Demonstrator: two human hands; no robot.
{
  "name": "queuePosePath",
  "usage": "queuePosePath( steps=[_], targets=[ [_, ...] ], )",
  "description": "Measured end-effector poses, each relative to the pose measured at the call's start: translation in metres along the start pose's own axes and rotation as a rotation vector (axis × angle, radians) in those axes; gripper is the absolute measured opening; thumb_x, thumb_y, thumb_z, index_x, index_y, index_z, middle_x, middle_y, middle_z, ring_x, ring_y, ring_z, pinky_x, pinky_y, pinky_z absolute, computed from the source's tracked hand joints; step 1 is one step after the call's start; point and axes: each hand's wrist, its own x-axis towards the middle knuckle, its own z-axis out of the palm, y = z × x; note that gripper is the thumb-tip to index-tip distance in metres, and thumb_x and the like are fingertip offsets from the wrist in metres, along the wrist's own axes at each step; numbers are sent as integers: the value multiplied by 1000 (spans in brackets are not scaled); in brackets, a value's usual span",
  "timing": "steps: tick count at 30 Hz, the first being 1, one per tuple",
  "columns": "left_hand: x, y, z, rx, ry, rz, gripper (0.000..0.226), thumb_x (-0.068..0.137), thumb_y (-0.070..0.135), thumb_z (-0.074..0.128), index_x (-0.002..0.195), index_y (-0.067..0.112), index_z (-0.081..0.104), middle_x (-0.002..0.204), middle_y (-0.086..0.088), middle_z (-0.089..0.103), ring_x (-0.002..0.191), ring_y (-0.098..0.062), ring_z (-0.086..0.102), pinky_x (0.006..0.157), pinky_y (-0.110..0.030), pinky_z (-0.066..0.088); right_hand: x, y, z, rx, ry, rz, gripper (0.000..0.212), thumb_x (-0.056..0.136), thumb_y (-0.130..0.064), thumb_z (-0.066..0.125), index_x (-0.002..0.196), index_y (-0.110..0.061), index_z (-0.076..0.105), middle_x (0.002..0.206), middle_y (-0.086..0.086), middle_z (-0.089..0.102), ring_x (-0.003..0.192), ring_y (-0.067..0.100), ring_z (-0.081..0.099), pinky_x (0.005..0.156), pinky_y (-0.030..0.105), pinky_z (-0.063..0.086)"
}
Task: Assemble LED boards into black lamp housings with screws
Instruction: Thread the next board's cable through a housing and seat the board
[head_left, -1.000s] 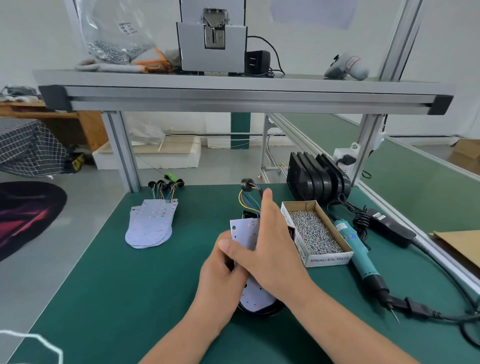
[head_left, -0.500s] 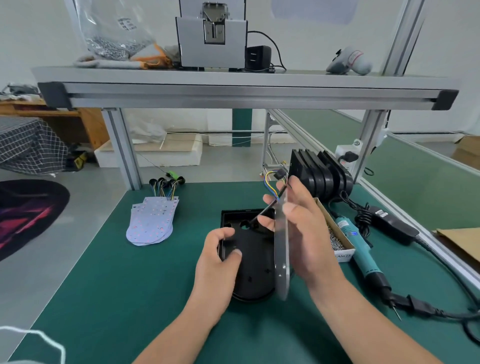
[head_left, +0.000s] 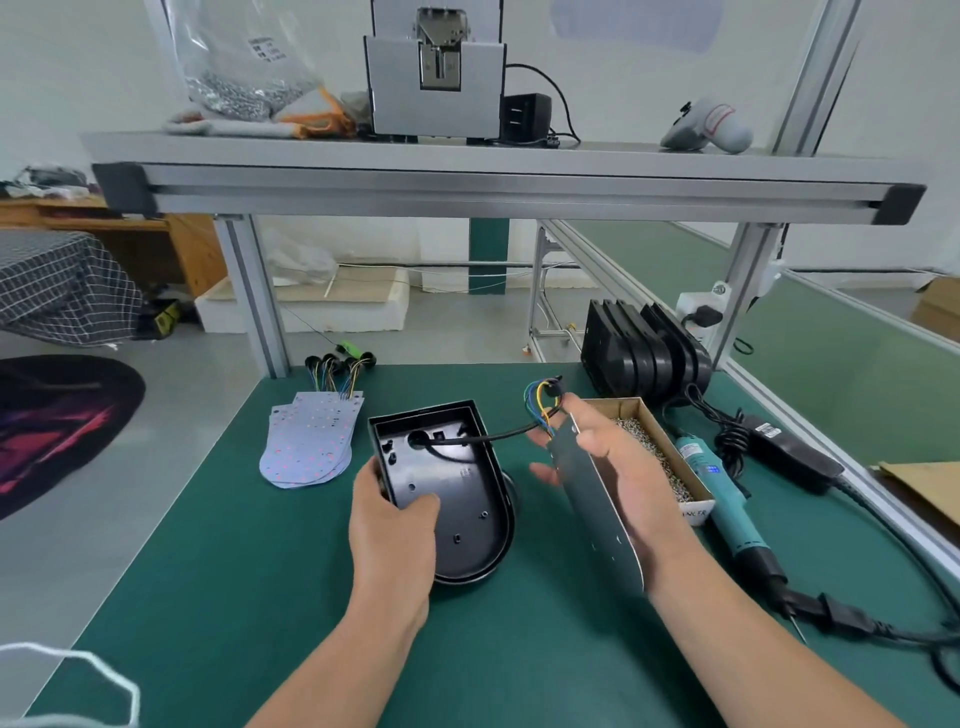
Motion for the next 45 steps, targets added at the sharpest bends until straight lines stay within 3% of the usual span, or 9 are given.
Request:
queuePosePath(
  steps=[7, 11, 15, 19, 24, 29, 33, 38, 45],
  targets=[
    [3, -4, 0, -30, 9, 27, 57, 90, -4, 62, 128, 38, 64, 110, 16, 76, 103, -15, 72, 88, -34, 55, 0, -8, -2, -100, -31, 252, 33, 86, -35, 59, 104, -18, 80, 125, 13, 75, 114, 31, 70, 104, 50, 50],
    [1, -3, -1, -21, -22, 36, 61, 91, -5, 61, 132, 40, 62, 118, 17, 75, 111, -15, 71, 98, -39, 56, 1, -22, -8, 77, -161, 340, 43, 99, -28, 52, 138, -15, 64, 136, 27, 66, 103, 36, 63, 95, 47, 48],
    [-1, 1, 1, -16, -36, 55, 65, 91, -5, 61, 125, 51, 62, 115, 24, 75, 105, -4, 72, 90, -31, 56, 18, -40, 3, -180, -156, 257, 24, 112, -19, 49, 120, -2, 63, 148, 30, 54, 52, -3, 66, 98, 35, 47],
    [-2, 2, 1, -10, -28, 62, 66, 90, -7, 60, 130, 46, 62, 117, 21, 75, 108, -7, 72, 100, -39, 57, 12, -31, 2, -271, -126, 47, 22, 100, -17, 66, 121, -17, 72, 113, 21, 77, 89, 24, 76, 78, 39, 60],
    [-3, 5, 2, -10, -38, 62, 69, 90, -8, 57, 142, 37, 58, 129, 15, 73, 121, -14, 68, 113, -49, 51, 27, -37, 14, -308, -92, -67, 64, 91, 19, 42, 137, -22, 61, 114, 19, 78, 74, 31, 62, 70, 35, 54],
    [-8, 11, 3, 24, -59, 97, 73, 88, -6, 52, 143, 41, 56, 128, 20, 71, 120, -6, 66, 112, -43, 51, 27, -32, 26, -83, -92, -19, 52, 78, -35, 68, 128, -22, 70, 114, 28, 75, 54, 22, 34, 58, 34, 31],
    [-14, 15, 4, 23, -104, 160, 69, 89, 3, 53, 143, 46, 55, 127, 23, 71, 119, -2, 65, 108, -35, 51, 30, -29, 29, -219, -41, -100, 75, 84, -84, 52, 122, -23, 72, 98, 27, 76, 50, 27, 26, 53, 36, 29],
    [-21, 16, 6, -35, -207, 229, 62, 90, 23, 54, 147, 49, 51, 133, 20, 70, 126, -3, 64, 108, -35, 48, 29, -28, 33, -283, 31, -211, 34, 89, -36, 61, 113, -18, 77, 81, 23, 75, 51, 26, 58, 55, 26, 49],
    [-21, 15, 7, -65, -260, 321, 58, 100, 26, 55, 154, 45, 45, 143, 19, 65, 135, -6, 59, 115, -41, 43, 29, -35, 28, -378, -63, -233, 53, 90, 18, 41, 126, -14, 64, 91, 12, 76, 73, 22, 70, 68, 28, 59]
  ],
)
